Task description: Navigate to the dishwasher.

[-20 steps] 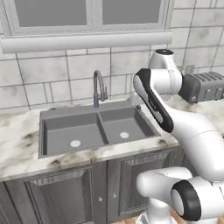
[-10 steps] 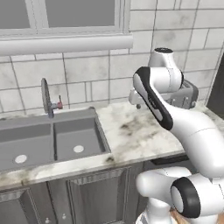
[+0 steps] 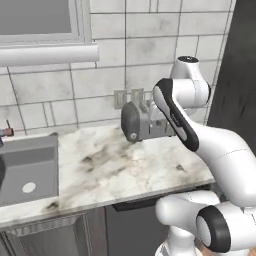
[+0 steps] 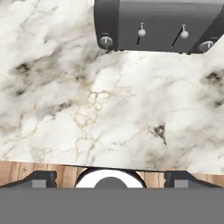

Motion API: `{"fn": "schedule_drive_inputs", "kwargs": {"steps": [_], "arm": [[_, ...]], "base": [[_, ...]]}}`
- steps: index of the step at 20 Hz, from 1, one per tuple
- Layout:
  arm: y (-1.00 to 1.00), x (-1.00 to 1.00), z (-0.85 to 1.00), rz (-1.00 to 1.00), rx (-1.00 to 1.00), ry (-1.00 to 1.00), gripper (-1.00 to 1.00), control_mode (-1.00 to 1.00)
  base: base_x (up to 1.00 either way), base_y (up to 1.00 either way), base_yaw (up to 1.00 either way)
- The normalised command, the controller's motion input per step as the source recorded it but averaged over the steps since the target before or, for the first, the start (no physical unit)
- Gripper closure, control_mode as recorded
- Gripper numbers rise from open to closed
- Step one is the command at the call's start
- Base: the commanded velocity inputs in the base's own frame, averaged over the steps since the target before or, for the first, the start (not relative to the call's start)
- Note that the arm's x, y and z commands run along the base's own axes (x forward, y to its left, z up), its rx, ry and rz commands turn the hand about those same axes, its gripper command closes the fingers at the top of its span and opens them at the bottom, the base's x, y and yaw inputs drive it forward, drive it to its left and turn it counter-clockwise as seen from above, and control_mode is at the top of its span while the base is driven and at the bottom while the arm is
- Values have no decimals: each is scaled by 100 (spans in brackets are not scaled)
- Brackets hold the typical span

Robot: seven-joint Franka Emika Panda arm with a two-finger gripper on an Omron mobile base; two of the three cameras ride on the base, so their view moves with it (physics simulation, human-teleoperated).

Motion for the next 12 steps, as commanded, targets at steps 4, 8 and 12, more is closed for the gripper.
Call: {"fn": "schedule_drive_inputs", "kwargs": {"steps": [4, 8, 12], "arm": [[0, 0, 0, 0, 0, 0, -100, 100], [0, 0, 0, 0, 0, 0, -100, 100], [0, 0, 0, 0, 0, 0, -100, 100]], "base": [[37, -71, 0], [0, -8, 0], [0, 0, 0]]}}
